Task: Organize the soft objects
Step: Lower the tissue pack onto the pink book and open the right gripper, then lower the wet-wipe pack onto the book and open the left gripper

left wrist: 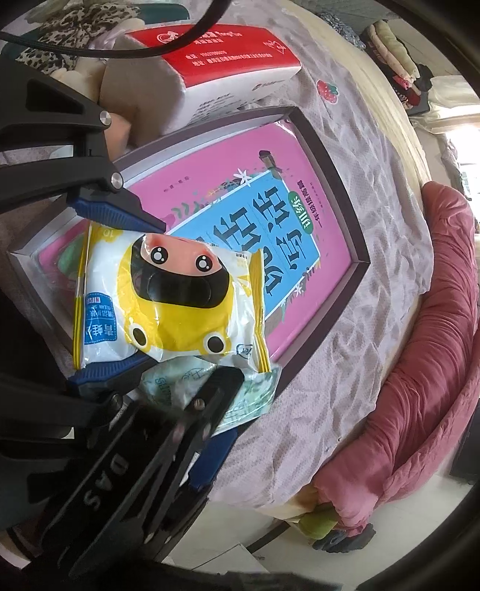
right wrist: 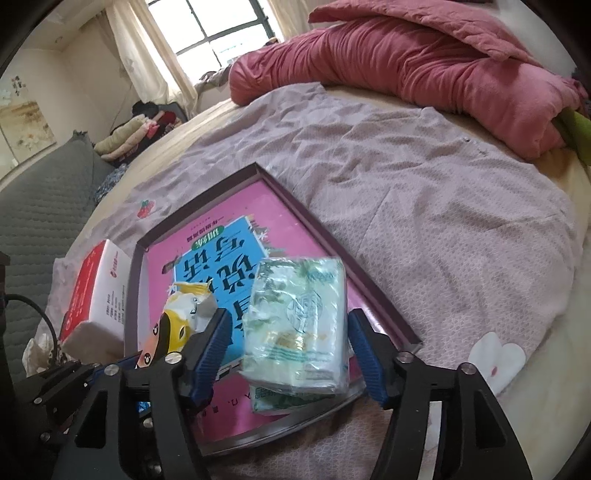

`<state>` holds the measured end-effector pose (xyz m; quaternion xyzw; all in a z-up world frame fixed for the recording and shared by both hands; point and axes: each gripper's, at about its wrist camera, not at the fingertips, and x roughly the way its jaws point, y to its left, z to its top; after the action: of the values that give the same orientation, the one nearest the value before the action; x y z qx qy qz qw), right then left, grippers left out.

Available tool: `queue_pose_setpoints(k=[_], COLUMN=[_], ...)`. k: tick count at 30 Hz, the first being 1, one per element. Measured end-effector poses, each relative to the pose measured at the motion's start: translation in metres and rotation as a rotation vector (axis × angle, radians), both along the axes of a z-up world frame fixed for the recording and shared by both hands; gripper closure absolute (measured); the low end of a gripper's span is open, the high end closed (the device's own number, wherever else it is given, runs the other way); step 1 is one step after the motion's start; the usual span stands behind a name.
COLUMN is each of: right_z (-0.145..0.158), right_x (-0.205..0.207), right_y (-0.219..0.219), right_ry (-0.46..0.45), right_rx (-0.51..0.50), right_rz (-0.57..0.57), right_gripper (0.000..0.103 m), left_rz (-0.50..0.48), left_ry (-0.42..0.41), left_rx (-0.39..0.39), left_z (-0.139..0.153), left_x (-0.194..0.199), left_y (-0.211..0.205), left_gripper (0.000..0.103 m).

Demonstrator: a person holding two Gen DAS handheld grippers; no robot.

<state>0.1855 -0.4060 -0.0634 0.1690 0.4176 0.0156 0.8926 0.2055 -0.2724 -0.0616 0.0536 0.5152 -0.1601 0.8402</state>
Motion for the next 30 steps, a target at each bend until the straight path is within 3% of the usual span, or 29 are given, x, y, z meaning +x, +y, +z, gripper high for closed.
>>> queue_pose_setpoints(k=[10,19,30], right_z=[0.014,0.018,0.018], right_x=[-0.023,-0.025,-0.025], right_y=[-0.023,-0.022,-0.021], right_ry=[-0.097,-0.112,-0.107], right_rx=[-0.002,-0.042,-0.053], right_rz=[-0.16,-0.175,-0.174], right_gripper=[0.033,0.032,0.03], left_rz=[-0.006,0.004,0.032], left_ry=[0.032,0.058,0.065], left_rx=[0.055,0.065,-0.021], left_z=[-0.002,-0.008,-0.008], left_x=[0.017,0.031,0.033], left_y=[-0.007,-0.011,0.0], left_gripper=[0.041,0.041,0.039])
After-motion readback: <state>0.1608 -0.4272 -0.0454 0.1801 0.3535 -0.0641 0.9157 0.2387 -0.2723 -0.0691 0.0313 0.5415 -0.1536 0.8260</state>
